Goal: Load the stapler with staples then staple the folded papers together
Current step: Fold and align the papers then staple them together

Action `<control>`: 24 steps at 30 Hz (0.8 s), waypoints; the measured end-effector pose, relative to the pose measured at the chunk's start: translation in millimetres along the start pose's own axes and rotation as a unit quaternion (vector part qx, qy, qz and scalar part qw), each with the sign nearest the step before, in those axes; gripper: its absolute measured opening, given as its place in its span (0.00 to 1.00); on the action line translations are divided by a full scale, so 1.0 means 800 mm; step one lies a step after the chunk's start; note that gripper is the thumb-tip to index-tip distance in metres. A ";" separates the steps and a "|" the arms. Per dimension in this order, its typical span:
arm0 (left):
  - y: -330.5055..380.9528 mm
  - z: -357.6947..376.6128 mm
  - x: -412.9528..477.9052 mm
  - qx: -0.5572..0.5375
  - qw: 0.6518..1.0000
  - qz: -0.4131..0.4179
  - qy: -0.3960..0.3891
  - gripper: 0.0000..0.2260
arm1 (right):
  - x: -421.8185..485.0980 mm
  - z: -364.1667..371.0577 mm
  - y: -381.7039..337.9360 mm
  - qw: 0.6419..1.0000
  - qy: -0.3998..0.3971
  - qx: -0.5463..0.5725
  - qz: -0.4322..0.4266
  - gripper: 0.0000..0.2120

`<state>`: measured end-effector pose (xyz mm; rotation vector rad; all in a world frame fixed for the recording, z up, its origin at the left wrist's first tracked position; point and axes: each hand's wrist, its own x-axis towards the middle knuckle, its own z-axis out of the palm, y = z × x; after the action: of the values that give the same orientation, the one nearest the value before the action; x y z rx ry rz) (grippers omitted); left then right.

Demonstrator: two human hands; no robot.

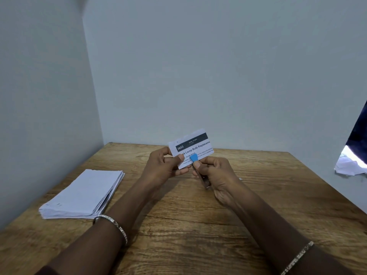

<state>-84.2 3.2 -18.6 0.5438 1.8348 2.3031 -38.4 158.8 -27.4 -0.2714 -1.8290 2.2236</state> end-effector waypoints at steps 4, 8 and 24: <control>-0.002 -0.003 0.002 -0.006 1.000 0.003 0.006 0.10 | -0.002 -0.010 -0.004 0.998 -0.054 0.011 0.004 0.10; -0.003 -0.007 0.005 -0.008 1.000 0.008 0.013 0.10 | -0.004 -0.014 -0.009 0.997 -0.082 0.012 0.009 0.13; -0.004 -0.010 0.008 0.019 0.999 0.027 -0.011 0.09 | -0.005 -0.015 -0.011 0.998 -0.062 0.011 0.016 0.11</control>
<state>-93.6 -0.9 -21.6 0.6297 1.8807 2.2901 -30.5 170.7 -21.0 -0.1622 -1.8729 2.3285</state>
